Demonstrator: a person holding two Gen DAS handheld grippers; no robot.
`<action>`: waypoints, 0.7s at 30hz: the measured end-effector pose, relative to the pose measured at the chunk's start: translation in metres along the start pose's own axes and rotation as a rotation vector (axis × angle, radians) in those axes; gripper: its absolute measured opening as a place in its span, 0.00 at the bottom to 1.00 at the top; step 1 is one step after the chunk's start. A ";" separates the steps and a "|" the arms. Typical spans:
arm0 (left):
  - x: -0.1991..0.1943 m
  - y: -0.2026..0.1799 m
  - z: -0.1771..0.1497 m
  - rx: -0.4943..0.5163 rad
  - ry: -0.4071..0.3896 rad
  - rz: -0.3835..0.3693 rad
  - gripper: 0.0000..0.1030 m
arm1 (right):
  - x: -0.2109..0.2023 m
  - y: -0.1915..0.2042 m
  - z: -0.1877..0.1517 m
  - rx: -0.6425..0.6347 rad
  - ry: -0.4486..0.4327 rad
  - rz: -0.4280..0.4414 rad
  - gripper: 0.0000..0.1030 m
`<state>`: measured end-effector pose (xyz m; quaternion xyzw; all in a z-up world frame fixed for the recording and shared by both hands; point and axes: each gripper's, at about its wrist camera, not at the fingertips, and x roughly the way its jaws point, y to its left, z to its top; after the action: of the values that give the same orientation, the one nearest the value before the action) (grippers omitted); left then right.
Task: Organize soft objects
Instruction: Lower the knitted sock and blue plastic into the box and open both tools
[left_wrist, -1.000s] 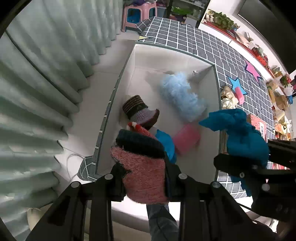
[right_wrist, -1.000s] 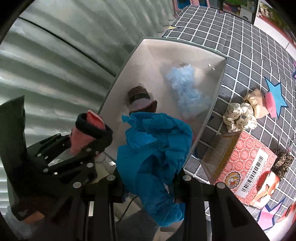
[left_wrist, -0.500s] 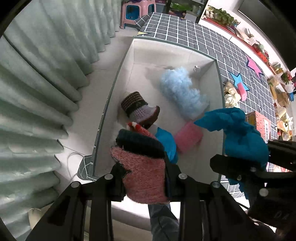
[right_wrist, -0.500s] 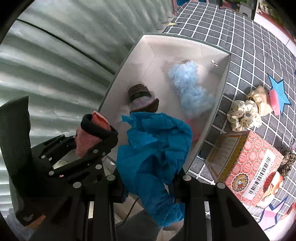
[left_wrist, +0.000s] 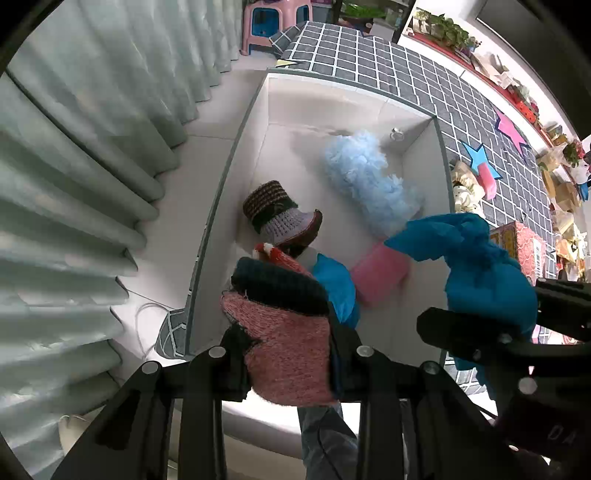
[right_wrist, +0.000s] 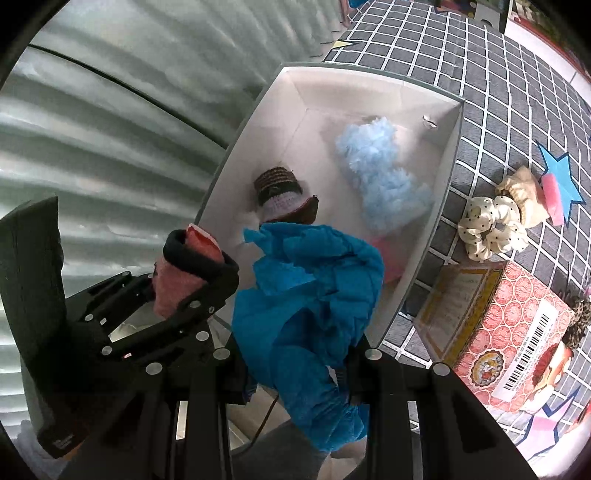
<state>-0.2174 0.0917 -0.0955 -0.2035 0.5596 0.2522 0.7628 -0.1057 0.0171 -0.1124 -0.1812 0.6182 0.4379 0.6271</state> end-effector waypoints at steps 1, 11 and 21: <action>0.000 0.000 0.000 0.001 0.001 0.001 0.33 | 0.000 0.000 0.001 0.001 0.000 0.001 0.33; 0.009 -0.001 0.001 0.004 0.020 0.012 0.33 | 0.003 -0.001 0.007 0.033 -0.008 0.003 0.33; 0.012 0.000 0.001 -0.013 0.016 0.013 0.53 | 0.007 -0.001 0.011 0.053 -0.007 0.015 0.34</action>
<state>-0.2137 0.0940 -0.1072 -0.2069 0.5652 0.2592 0.7554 -0.0992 0.0272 -0.1170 -0.1583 0.6289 0.4265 0.6305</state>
